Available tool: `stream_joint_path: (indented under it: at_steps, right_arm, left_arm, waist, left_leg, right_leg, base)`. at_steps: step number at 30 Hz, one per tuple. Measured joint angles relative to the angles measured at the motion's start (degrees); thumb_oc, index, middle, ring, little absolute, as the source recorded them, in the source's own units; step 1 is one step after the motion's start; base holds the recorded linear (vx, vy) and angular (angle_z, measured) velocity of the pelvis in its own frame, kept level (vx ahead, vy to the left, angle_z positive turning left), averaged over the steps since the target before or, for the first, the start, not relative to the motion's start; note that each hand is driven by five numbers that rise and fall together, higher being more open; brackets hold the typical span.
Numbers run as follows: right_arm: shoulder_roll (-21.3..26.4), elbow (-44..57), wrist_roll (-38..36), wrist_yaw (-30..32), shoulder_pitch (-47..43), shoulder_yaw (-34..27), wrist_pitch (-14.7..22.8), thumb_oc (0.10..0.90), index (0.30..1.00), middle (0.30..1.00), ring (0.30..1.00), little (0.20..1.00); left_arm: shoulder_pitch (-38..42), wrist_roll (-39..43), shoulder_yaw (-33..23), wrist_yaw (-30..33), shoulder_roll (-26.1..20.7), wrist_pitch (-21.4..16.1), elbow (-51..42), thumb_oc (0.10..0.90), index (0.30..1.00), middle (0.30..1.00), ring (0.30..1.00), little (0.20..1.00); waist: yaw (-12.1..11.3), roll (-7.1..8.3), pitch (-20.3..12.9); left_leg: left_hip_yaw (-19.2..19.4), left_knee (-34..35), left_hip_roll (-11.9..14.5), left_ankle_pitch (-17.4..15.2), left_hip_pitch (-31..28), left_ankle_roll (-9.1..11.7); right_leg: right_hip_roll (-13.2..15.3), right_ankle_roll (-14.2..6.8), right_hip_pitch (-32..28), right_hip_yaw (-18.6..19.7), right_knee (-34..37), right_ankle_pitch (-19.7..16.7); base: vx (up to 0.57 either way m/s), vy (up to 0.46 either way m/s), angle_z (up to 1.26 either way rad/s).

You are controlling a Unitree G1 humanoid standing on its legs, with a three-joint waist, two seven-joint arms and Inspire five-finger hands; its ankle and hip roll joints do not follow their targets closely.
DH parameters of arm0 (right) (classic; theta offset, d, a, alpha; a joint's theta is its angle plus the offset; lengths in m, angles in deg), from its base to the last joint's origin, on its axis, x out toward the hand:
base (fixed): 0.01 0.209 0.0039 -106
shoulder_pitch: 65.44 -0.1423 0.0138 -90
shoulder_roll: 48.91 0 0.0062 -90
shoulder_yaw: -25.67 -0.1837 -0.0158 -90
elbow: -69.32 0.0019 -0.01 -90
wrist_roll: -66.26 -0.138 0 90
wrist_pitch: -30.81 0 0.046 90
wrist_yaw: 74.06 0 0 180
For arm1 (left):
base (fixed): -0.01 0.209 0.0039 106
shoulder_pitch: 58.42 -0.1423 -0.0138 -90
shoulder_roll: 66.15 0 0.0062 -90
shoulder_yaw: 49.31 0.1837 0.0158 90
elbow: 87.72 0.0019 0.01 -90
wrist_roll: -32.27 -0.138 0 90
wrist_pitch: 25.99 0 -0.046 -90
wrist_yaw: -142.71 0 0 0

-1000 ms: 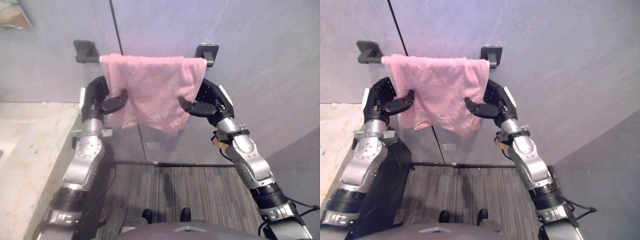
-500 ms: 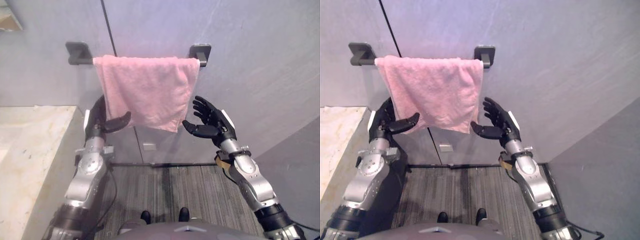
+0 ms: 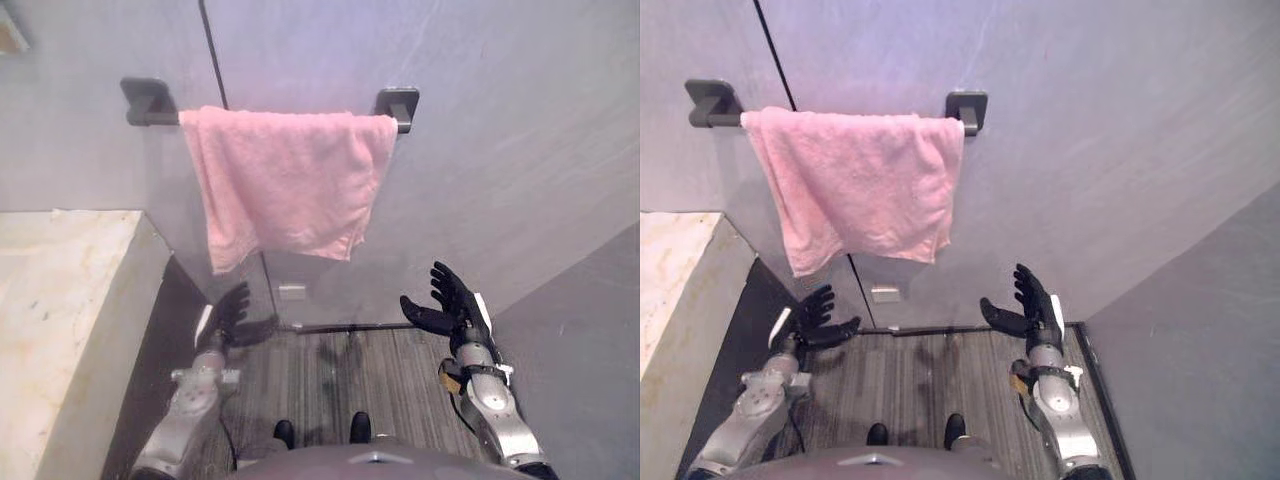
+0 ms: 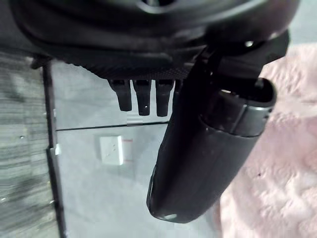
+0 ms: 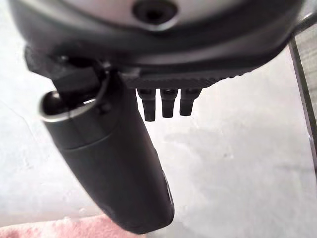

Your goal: Organize the bathroom.

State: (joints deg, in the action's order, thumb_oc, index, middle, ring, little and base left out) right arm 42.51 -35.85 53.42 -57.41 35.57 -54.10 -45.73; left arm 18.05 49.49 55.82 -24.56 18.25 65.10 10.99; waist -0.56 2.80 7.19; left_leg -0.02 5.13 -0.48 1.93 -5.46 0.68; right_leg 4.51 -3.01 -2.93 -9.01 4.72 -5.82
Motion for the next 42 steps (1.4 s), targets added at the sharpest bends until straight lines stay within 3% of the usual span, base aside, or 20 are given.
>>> stream_joint_path:
  at_steps: [1,4,9,15,19,23,26,29,32,35,39,41,42]
  right_arm:
    - [0.01,-3.17,1.43,0.32,-0.34,0.34,2.06,0.800,0.900,0.900,0.900,0.900]
    - [-0.50,-11.04,1.85,0.44,-0.90,1.05,3.40,0.800,0.900,0.900,0.900,0.900]
    - [-2.69,-21.56,-2.09,-1.00,-0.79,1.75,3.50,0.800,0.900,0.900,0.900,0.900]
    - [-6.23,-43.42,-10.23,-10.32,-5.25,1.40,0.37,0.800,0.900,0.900,0.900,0.900]
    - [-8.01,-56.31,-10.48,-13.92,-7.88,0.85,-3.16,0.800,0.900,0.900,0.900,0.900]
    - [-8.23,-57.08,-9.99,-13.86,-7.85,0.62,-5.11,0.800,0.900,0.900,0.900,0.900]
    - [-8.18,-56.34,-8.04,-13.61,-7.82,0.78,-5.23,0.800,0.900,0.900,0.900,0.900]
    - [-8.35,-55.87,-7.56,-13.63,-7.98,1.11,-5.22,0.800,0.900,0.900,0.900,0.900]
    - [-8.23,-56.61,-5.86,-13.65,-8.47,1.52,-5.42,0.800,0.900,0.900,0.900,0.900]
    - [-7.94,-57.07,-5.58,-14.36,-9.89,1.91,-7.02,0.800,0.900,0.900,0.900,0.900]
    - [-6.97,-57.20,-5.65,-15.15,-11.30,3.89,-9.58,0.800,0.900,0.900,0.900,0.900]
    - [-6.60,-57.21,-5.74,-15.09,-11.97,4.00,-10.57,0.800,0.900,0.900,0.900,0.900]
    - [-6.04,-57.23,-5.93,-15.05,-12.43,4.01,-10.98,0.800,0.900,0.900,0.900,0.900]
  left_arm:
    - [0.27,-1.26,1.57,-1.68,-0.47,-0.76,2.12,0.800,0.900,0.900,0.900,0.900]
    - [0.95,-4.04,5.01,-5.43,-1.53,-2.47,8.54,0.800,0.900,0.900,0.900,0.900]
    - [2.33,-4.92,6.52,-8.16,-1.38,-2.20,19.61,0.800,0.900,0.900,0.900,0.900]
    - [7.13,-4.88,5.14,-15.06,3.47,-1.22,43.76,0.800,0.900,0.900,0.900,0.900]
    - [12.24,-3.50,-0.20,-16.87,7.09,-0.16,59.40,0.800,0.900,0.900,0.900,0.900]
    - [14.32,-4.18,-0.25,-17.19,7.19,0.86,62.88,0.800,0.900,0.900,0.900,0.900]
    - [15.49,-4.35,0.51,-17.50,7.32,1.68,63.35,0.800,0.900,0.900,0.900,0.900]
    - [16.32,-4.90,2.22,-17.96,7.12,2.02,64.05,0.800,0.900,0.900,0.900,0.900]
    - [17.50,-5.58,2.88,-17.90,7.55,2.63,65.26,0.800,0.900,0.900,0.900,0.900]
    - [17.64,-6.09,2.55,-17.02,7.74,2.60,65.54,0.800,0.900,0.900,0.900,0.900]
    - [17.95,-6.16,2.04,-16.10,7.97,1.84,64.95,0.800,0.900,0.900,0.900,0.900]
    - [19.42,-6.16,2.01,-15.35,8.31,1.45,64.88,0.800,0.900,0.900,0.900,0.900]
    - [20.66,-6.16,1.92,-15.33,8.53,1.46,64.78,0.800,0.900,0.900,0.900,0.900]
  waist:
    - [0.07,0.07,-0.04]
    - [0.07,0.20,-0.15]
    - [-0.02,0.24,-0.17]
    - [-0.74,0.61,-1.44]
    - [-0.95,0.87,-4.07]
    - [-0.37,1.28,-4.58]
    - [1.26,0.60,-4.16]
    - [2.98,0.76,-4.30]
    - [3.27,0.20,-4.32]
    - [2.27,-0.29,-4.05]
    - [0.18,-0.54,-3.42]
    - [-0.42,-0.35,-1.67]
    - [-0.51,-0.24,-0.27]
  left_leg:
    - [0.12,0.00,-0.04,0.01,-0.01,-0.01]
    - [0.10,0.00,-0.07,0.02,0.07,-0.05]
    - [0.09,0.00,-0.05,0.01,0.23,-0.06]
    - [0.07,0.00,-0.18,-0.27,0.29,-0.45]
    - [-0.15,0.00,-0.33,-0.34,0.88,-0.65]
    - [-0.55,0.00,-0.43,-0.25,0.86,-0.84]
    - [-3.60,0.03,-0.48,-0.22,1.06,-0.98]
    - [-8.10,0.03,-0.82,0.17,1.91,-1.28]
    - [-13.44,-0.02,-0.43,1.11,3.89,-1.46]
    - [-14.66,-0.01,1.00,1.64,5.31,-2.20]
    - [-14.57,-0.05,3.46,-0.19,7.24,-2.54]
    - [-11.24,-1.31,4.64,-2.23,9.00,-2.74]
    - [-6.95,-3.86,4.91,-1.36,10.20,-1.31]
  right_leg:
    - [0.04,-0.06,0.04,0.03,0.00,-0.03]
    - [0.08,-0.14,0.15,0.02,0.00,0.00]
    - [0.07,-0.14,0.33,-0.06,0.02,0.00]
    - [0.21,-0.17,0.37,-0.09,0.21,0.05]
    - [0.37,-0.13,0.83,-0.28,0.26,0.08]
    - [0.42,-0.09,0.74,-0.01,-0.04,0.17]
    - [-0.01,0.11,0.62,1.69,-1.89,0.85]
    - [-0.36,0.15,0.60,9.71,-3.69,3.81]
    - [-1.29,0.49,-0.35,9.55,-3.54,4.42]
    - [-2.44,1.26,-1.38,8.81,-2.85,4.94]
    - [-4.15,3.20,-2.28,3.57,-2.29,5.67]
    - [-4.14,4.20,-3.53,-1.23,-0.58,5.10]
    - [-3.42,4.47,-4.21,-3.86,-0.11,5.19]
  base:
    - [-0.11,0.028,-0.03]
    - [-0.07,0.017,-0.01]
    - [-0.05,0.014,0.00]
    - [-0.04,0.006,0.00]
    - [0.00,0.002,0.01]
    - [0.00,-0.061,0.01]
    - [0.00,-0.122,0.35]
    - [-0.02,-0.146,0.82]
    - [-0.06,-0.262,0.95]
    - [-0.07,-0.268,0.98]
    - [-0.17,-0.173,0.81]
    - [-0.17,-0.046,1.07]
    - [-0.17,-0.018,1.02]
